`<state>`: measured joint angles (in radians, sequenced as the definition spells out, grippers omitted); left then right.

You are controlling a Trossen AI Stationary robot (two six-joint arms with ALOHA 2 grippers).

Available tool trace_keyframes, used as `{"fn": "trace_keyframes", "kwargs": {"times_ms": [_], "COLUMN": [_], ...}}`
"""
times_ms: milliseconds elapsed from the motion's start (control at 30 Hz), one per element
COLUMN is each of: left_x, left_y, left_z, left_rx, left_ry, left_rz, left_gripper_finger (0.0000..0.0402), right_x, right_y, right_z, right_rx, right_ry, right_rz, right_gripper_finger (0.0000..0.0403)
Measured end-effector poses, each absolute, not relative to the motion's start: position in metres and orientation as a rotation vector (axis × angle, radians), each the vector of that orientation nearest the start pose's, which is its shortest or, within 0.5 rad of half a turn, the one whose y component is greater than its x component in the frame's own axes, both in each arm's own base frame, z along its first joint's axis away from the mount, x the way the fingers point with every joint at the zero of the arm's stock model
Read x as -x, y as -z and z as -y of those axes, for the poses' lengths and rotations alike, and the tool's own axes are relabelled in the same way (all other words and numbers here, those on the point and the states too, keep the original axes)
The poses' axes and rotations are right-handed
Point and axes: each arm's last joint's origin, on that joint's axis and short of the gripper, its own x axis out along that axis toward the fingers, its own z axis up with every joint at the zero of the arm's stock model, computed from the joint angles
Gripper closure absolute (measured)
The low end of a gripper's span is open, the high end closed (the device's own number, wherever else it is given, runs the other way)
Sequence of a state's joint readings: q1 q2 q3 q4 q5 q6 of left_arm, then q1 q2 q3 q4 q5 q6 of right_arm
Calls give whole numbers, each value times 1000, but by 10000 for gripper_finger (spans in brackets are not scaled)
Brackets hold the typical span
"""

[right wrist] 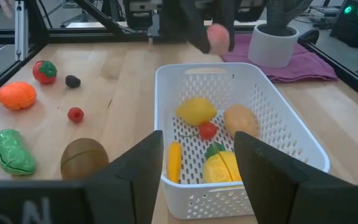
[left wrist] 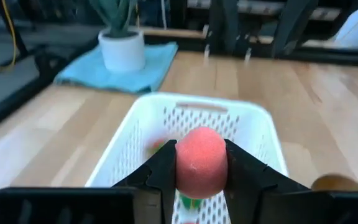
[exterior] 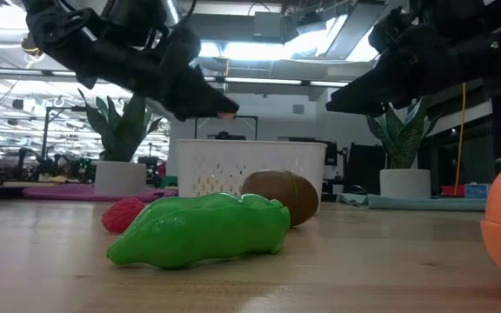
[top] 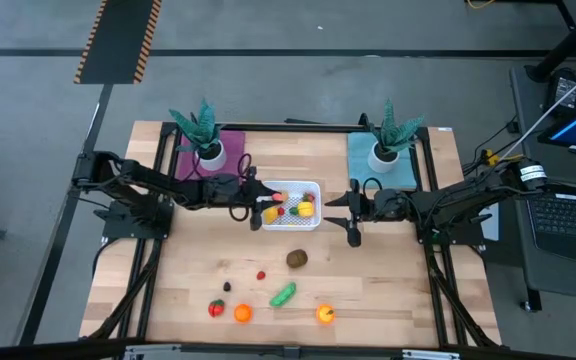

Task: Pick and placing Produce into tupperware
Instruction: Put the pink peach into the white bin

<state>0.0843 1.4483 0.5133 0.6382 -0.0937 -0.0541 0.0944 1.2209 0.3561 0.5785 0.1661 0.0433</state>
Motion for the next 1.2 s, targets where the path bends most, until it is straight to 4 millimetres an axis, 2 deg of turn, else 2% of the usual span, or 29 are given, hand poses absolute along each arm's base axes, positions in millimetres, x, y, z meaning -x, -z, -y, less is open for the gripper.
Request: {"fn": "trace_keyframes", "kwargs": {"times_ms": [233, 567, 800, 967, 1200], "left_x": [-272, -289, -293, -295, -304], "left_y": [-170, -198, -212, -211, -191], "left_z": [-31, -35, -35, -37, -39], "left_rx": [100, 62, 44, 46, 43], "left_ry": [-199, -176, -169, -176, -178], "left_rz": [-415, -679, -730, -727, -775], "left_gripper_finger": [310, 302, 310, 303, 310], "right_x": [-226, -226, -226, -226, -226], "right_y": [-177, -176, -176, -176, -176], "right_z": [-17, -17, -17, -17, -17], "right_rx": [-5, -3, -2, -2, -3], "right_ry": [77, 77, 77, 77, 77], "right_rz": [-283, -287, -291, -291, -291], "right_gripper_finger": [203, 203, 203, 203, 203]}}
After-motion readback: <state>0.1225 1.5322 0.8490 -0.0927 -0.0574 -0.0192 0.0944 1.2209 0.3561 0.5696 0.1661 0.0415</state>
